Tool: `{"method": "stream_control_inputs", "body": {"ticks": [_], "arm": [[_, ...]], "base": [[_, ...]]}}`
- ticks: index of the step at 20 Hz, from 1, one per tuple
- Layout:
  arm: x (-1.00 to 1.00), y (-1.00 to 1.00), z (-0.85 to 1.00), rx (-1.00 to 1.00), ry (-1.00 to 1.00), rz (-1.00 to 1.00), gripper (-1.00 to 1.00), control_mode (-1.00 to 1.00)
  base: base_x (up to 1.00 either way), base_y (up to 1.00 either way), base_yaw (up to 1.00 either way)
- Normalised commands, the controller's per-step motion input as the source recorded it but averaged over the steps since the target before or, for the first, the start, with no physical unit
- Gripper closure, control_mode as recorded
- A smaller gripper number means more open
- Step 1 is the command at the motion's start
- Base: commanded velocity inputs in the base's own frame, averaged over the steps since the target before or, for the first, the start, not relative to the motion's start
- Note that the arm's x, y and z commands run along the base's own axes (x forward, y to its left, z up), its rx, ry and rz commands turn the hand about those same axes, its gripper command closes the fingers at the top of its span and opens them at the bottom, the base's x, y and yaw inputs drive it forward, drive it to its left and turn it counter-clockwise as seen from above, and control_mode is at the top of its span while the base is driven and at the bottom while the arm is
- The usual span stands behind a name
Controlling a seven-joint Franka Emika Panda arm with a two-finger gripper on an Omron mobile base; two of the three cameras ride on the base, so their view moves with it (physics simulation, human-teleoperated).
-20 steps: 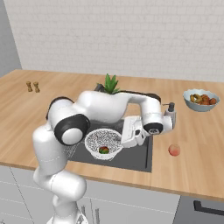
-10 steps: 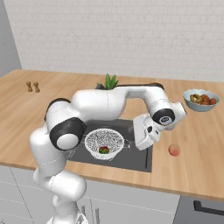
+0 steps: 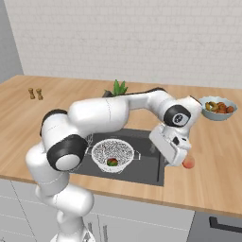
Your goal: Put the colander in the sink, put the mango, peach in the colander, and turn on the sink faucet and pour water over the colander.
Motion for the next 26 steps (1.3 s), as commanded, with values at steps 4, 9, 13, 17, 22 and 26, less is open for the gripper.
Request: {"method": "stream_control_inputs", "body": {"ticks": [4, 9, 13, 17, 22, 26], "arm": [[0.00, -0.49, 0.00, -0.02, -0.49, 0.33, -1.00, -1.00], [0.02, -0.35, -0.10, 0.00, -0.51, 0.33, -1.00, -1.00], [0.16, -0.34, -0.07, -0.02, -0.29, 0.38, -1.00, -1.00], [0.29, -0.26, -0.02, -0.07, -0.07, 0.34, -1.00, -1.00], [0.33, -0.23, -0.01, -0.06, 0.00, 0.26, -1.00, -1.00], [0.30, -0.24, -0.22, 0.00, 0.00, 0.12, -1.00, -1.00]], "base": [[0.00, 0.00, 0.00], [0.00, 0.00, 0.00], [0.00, 0.00, 0.00], [0.00, 0.00, 0.00], [0.00, 0.00, 0.00], [0.00, 0.00, 0.00]]}}
